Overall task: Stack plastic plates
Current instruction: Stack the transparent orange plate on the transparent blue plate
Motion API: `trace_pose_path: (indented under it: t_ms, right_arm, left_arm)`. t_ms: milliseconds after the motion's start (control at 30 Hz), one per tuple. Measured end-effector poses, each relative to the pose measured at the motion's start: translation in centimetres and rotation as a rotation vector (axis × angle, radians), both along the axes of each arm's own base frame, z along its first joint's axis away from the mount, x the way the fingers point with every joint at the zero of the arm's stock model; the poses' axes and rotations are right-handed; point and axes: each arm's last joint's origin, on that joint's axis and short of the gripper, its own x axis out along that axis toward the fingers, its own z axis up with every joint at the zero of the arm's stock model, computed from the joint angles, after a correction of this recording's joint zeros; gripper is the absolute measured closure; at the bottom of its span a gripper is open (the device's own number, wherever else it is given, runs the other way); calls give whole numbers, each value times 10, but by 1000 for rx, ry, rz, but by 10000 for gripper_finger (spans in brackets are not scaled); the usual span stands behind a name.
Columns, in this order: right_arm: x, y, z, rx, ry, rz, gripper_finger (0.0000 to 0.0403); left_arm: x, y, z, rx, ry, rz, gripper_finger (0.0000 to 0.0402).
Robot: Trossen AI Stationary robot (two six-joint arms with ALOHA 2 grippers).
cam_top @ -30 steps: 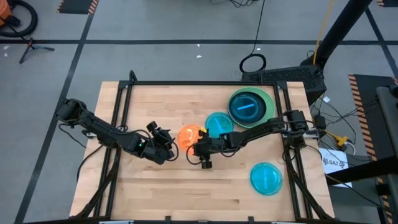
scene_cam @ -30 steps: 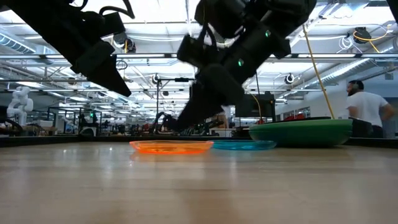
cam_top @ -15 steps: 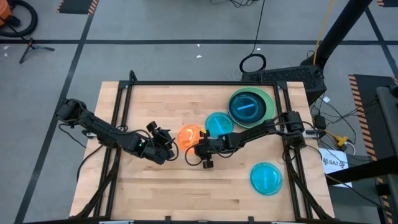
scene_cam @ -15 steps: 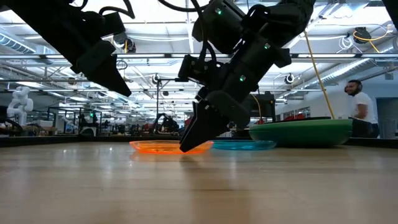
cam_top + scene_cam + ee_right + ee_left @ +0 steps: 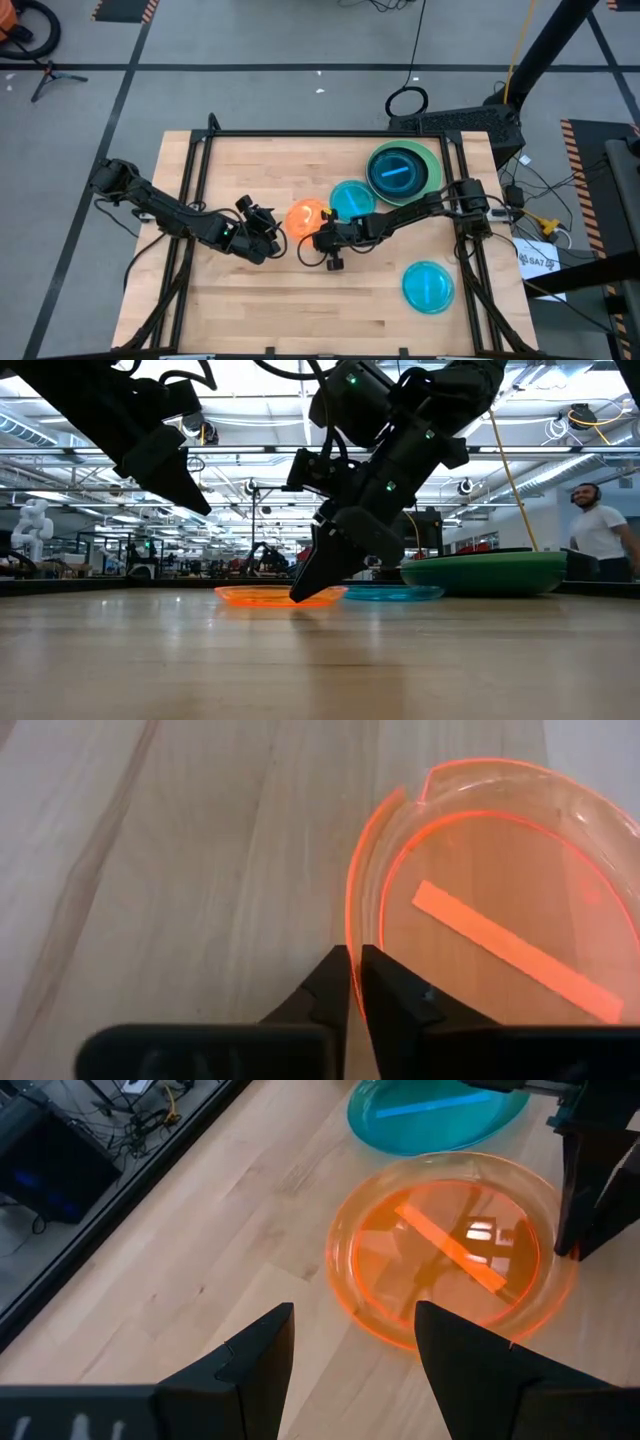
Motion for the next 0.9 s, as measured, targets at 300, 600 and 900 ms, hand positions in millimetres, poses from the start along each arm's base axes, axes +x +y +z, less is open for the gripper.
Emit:
trace_pose_path:
  t_ms: [300, 600, 900]
  right_arm:
    - [1, 1, 7, -6, -30, 14, 397]
    - [-5, 2, 46, -28, -121, 51, 401]
    - [-38, -3, 99, -138, -92, -27, 402]
  left_arm:
    - [0, 0, 0, 12, 6, -5, 188]
    - [0, 0, 0, 17, 10, -7, 188]
    - [0, 0, 0, 14, 7, -4, 188]
